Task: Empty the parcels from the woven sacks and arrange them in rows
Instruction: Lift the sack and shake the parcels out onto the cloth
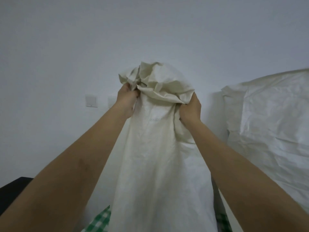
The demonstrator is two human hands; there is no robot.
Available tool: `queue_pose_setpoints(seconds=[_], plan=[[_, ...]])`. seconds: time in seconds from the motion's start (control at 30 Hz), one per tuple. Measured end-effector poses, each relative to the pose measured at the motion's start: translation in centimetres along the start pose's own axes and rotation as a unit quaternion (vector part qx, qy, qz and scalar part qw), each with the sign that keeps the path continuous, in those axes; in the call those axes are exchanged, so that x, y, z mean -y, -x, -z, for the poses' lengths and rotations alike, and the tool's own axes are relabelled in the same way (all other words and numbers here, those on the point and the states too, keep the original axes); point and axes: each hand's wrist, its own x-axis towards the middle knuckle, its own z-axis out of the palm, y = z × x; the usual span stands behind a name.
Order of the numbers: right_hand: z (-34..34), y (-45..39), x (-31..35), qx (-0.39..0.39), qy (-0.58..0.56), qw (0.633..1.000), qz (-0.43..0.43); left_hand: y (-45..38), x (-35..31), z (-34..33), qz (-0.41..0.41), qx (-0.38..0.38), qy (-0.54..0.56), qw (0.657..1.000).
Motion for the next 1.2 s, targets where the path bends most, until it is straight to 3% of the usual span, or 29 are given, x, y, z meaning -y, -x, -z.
queue_pose_setpoints(seconds=[0.13, 0.27, 0.37, 0.5, 0.6, 0.7, 0.93, 1.1, 1.2], plan=[[0.6, -0.1, 0.1, 0.048, 0.079, 0.996, -0.016, 0.1, -0.2, 0.6, 0.002, -0.004, -0.035, 0.999], [0.7, -0.2, 0.2, 0.010, 0.025, 0.999, 0.020, -0.2, -0.2, 1.3, -0.034, -0.001, -0.033, 0.999], [0.5, 0.2, -0.5, 0.083, 0.114, 0.990, -0.009, 0.0, 0.8, 1.7, -0.009, -0.022, -0.078, 0.997], [1.1, -0.2, 0.1, 0.059, 0.052, 0.997, 0.010, 0.2, 1.3, 2.3, -0.049, -0.024, -0.074, 0.996], [0.8, 0.6, -0.6, 0.097, 0.037, 0.995, 0.012, 0.6, 2.4, 3.3, -0.036, -0.038, -0.062, 0.997], [0.7, 0.8, -2.2, 0.128, 0.024, 0.991, -0.032, 1.3, 3.9, 3.6, 0.002, -0.045, -0.076, 0.996], [1.3, 1.8, -5.3, 0.109, 0.031, 0.986, -0.125, 2.8, 7.8, 4.3, 0.044, -0.013, -0.145, 0.988], [2.7, 3.1, -9.0, 0.119, 0.011, 0.955, -0.272, 4.7, 11.4, 3.9, 0.089, 0.043, -0.184, 0.978], [3.5, 5.6, -11.4, 0.148, -0.055, 0.957, -0.244, 5.9, 14.1, 4.1, 0.093, 0.046, -0.192, 0.976]])
